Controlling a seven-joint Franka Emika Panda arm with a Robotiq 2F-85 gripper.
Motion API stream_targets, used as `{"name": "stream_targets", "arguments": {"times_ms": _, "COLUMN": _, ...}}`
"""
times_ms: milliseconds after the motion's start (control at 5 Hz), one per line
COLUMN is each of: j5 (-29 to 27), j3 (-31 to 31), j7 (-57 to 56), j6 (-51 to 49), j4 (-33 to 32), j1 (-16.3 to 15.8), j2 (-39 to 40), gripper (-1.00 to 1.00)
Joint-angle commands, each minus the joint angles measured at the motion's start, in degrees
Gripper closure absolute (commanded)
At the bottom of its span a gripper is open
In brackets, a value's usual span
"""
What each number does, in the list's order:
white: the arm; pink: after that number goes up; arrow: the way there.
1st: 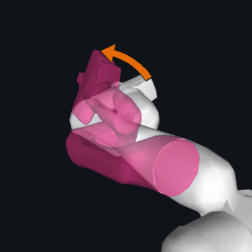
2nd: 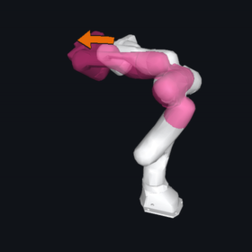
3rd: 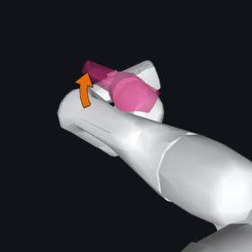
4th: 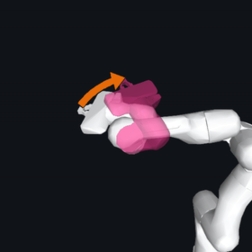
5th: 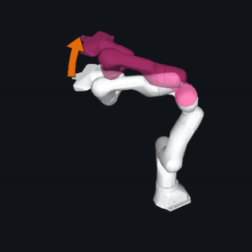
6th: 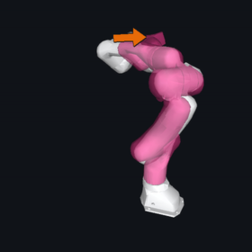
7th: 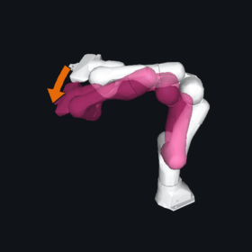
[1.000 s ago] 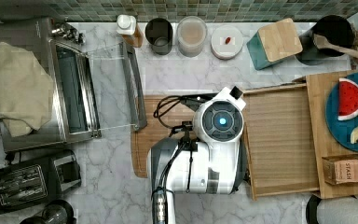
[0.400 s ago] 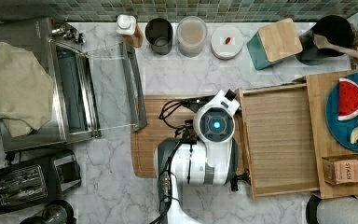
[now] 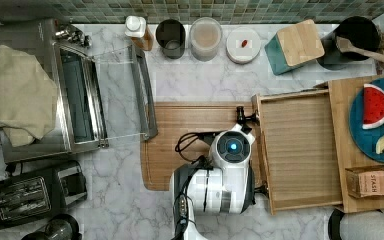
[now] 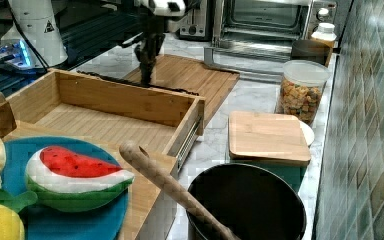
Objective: Close the drawer.
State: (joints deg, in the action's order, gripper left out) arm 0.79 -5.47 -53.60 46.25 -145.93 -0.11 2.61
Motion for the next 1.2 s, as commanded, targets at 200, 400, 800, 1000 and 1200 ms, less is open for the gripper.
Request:
{"name": "stream_targets", "arguments": {"times_ms": 200, "j5": 4.5, "j3": -3.1, "j7": -3.4, "j6": 11.7, "j4": -3.2, "j1": 3.0, "j2": -5.9, "gripper": 1.0}}
{"name": "stream_targets", "arguments": {"times_ms": 400, "j5": 3.1, "j3": -1.7, "j7": -7.7, "j6": 12.2, "j4": -1.4, "j1": 7.1, "j2": -4.1, "gripper": 1.0}}
{"name": "stream_targets", "arguments": {"times_ms": 800, "j5": 0.4, "j3": -6.5, "j7": -18.1, "j6": 14.5, "j4": 1.6, "j1": 9.3, "j2": -2.6, "gripper": 1.0}}
{"name": "stream_targets", "arguments": {"times_ms": 1000, "j5": -1.4, "j3": -7.9, "j7": -20.5, "j6": 17.3, "j4": 4.1, "j1": 10.3, "j2": -0.6, "gripper": 1.0}}
{"name": "stream_targets", "arguments": {"times_ms": 1200, "j5": -11.5, "j3": -11.0, "j7": -33.9, "j6": 17.3, "j4": 12.7, "j1": 12.0, "j2": 6.9, "gripper": 1.0}}
